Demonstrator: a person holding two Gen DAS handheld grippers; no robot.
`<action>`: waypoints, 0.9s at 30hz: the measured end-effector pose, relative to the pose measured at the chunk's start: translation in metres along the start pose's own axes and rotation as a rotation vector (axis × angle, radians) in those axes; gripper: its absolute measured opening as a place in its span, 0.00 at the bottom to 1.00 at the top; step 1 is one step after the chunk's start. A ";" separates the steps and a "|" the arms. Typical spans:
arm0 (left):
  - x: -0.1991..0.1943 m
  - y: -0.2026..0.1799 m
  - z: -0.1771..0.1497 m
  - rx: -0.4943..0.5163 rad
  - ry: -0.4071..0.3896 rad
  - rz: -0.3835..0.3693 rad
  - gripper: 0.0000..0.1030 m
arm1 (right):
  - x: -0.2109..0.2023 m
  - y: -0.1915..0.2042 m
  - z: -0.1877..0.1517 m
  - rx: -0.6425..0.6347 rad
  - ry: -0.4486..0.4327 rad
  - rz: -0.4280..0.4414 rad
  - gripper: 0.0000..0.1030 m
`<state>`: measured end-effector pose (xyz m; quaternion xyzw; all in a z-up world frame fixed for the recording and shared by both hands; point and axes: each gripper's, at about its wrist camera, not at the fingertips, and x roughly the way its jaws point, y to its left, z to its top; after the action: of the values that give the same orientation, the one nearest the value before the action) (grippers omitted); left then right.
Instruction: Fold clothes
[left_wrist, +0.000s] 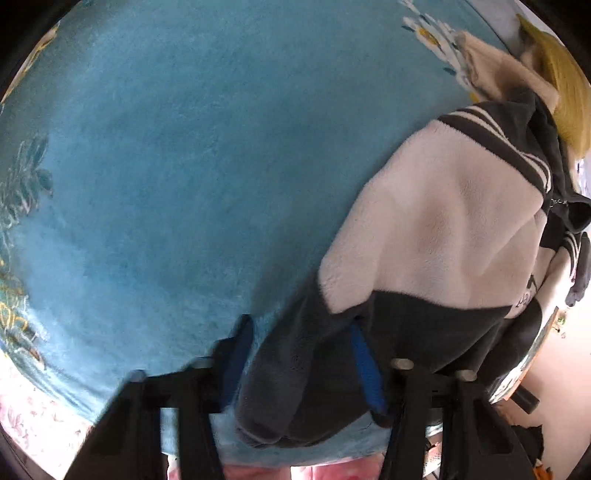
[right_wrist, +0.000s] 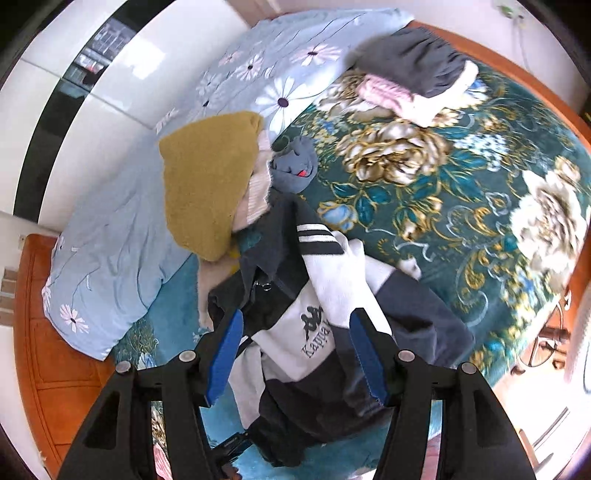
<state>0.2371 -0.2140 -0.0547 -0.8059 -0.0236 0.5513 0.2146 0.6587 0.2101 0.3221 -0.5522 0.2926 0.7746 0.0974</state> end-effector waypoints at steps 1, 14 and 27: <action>0.000 -0.002 0.001 0.006 0.006 0.011 0.05 | -0.005 0.002 -0.005 -0.009 -0.005 -0.002 0.59; -0.167 0.050 0.110 0.014 -0.429 0.319 0.05 | -0.005 0.027 -0.022 -0.067 0.006 0.029 0.59; -0.220 -0.032 0.080 -0.093 -0.454 0.155 0.47 | 0.084 -0.040 -0.045 -0.258 0.207 -0.100 0.59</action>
<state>0.0851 -0.2202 0.1265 -0.6697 -0.0346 0.7315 0.1236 0.6829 0.2026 0.2220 -0.6506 0.1716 0.7390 0.0334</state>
